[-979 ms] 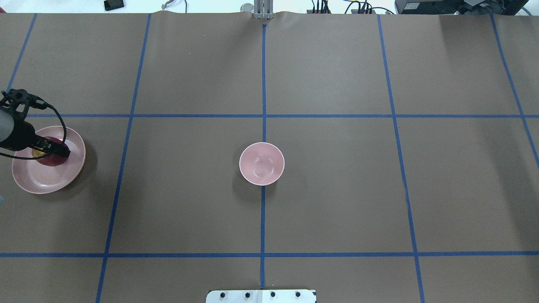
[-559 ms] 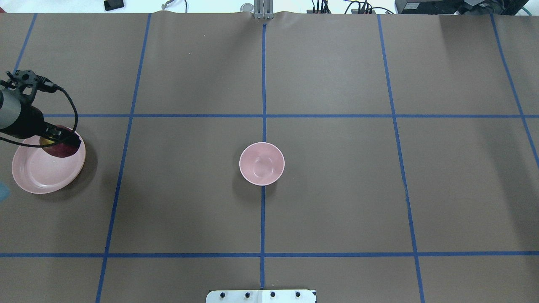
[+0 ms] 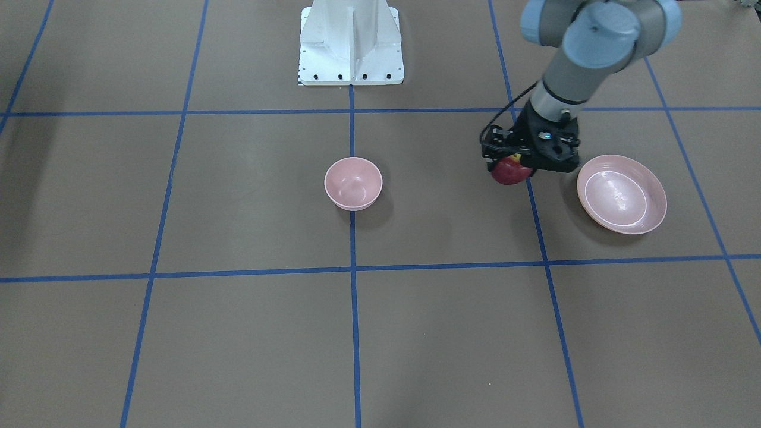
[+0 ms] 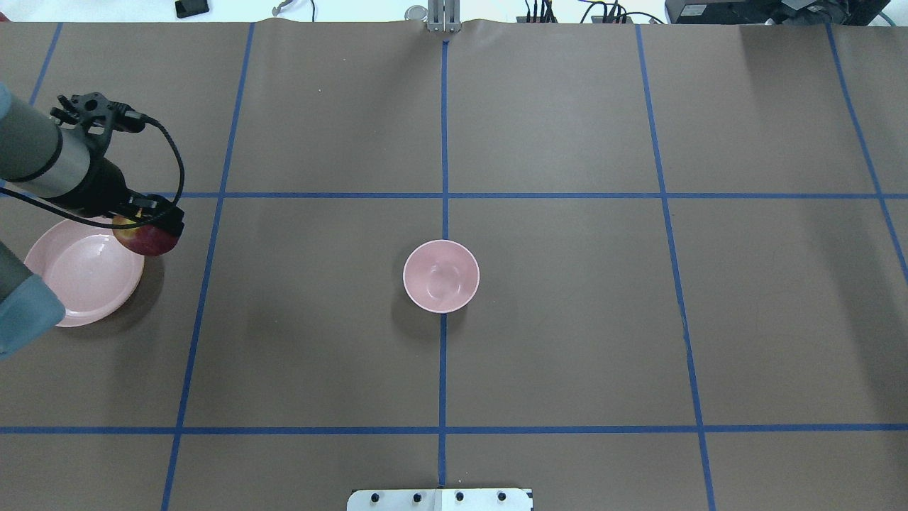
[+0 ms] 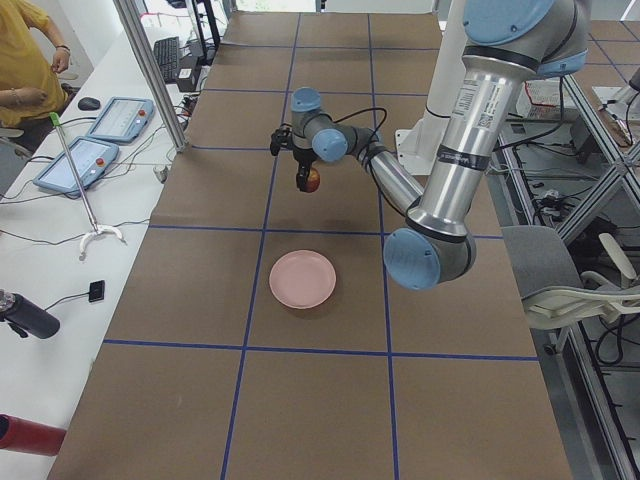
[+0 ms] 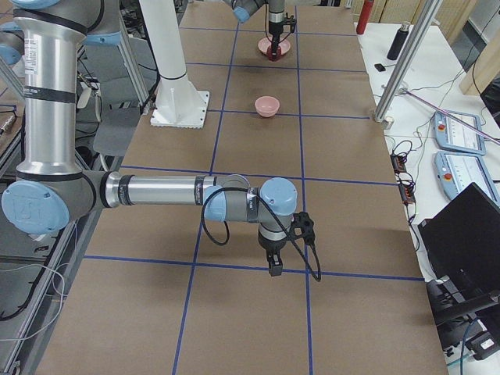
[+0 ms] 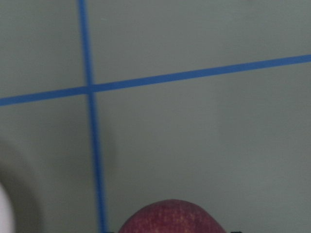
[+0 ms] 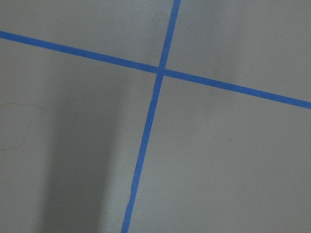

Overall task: Move apple from plate to bowl
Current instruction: 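Lift the apple with the left gripper and carry it over the bowl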

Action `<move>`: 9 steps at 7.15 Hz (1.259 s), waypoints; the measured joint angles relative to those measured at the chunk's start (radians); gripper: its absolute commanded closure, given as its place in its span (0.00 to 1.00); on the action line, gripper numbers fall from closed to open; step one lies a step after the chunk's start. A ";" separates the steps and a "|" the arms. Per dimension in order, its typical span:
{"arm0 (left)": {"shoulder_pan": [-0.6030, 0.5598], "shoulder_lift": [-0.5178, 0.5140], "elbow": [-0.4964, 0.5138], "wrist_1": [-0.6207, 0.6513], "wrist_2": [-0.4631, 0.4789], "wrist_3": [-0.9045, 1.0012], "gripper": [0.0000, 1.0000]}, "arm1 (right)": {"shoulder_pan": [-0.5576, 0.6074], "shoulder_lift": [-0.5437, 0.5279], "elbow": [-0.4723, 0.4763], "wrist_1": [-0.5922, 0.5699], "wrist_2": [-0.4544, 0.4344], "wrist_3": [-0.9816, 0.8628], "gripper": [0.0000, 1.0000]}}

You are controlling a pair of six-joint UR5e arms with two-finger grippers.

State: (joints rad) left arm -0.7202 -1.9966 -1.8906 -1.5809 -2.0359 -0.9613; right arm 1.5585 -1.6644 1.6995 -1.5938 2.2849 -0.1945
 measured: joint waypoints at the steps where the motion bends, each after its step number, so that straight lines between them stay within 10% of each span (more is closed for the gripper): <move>1: 0.063 -0.144 0.088 0.046 0.049 -0.094 0.89 | 0.000 0.000 -0.001 0.000 -0.001 0.002 0.00; 4: 0.147 -0.457 0.382 0.073 0.107 -0.228 0.80 | 0.000 0.000 -0.001 0.000 -0.002 0.007 0.00; 7: 0.199 -0.487 0.423 0.043 0.122 -0.278 0.68 | 0.000 0.002 -0.001 0.000 -0.004 0.007 0.00; 9: 0.216 -0.484 0.453 -0.002 0.137 -0.283 0.35 | 0.000 0.003 -0.001 0.000 -0.003 0.007 0.00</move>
State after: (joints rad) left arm -0.5044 -2.4801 -1.4371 -1.5826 -1.8988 -1.2438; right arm 1.5585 -1.6614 1.6981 -1.5938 2.2821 -0.1871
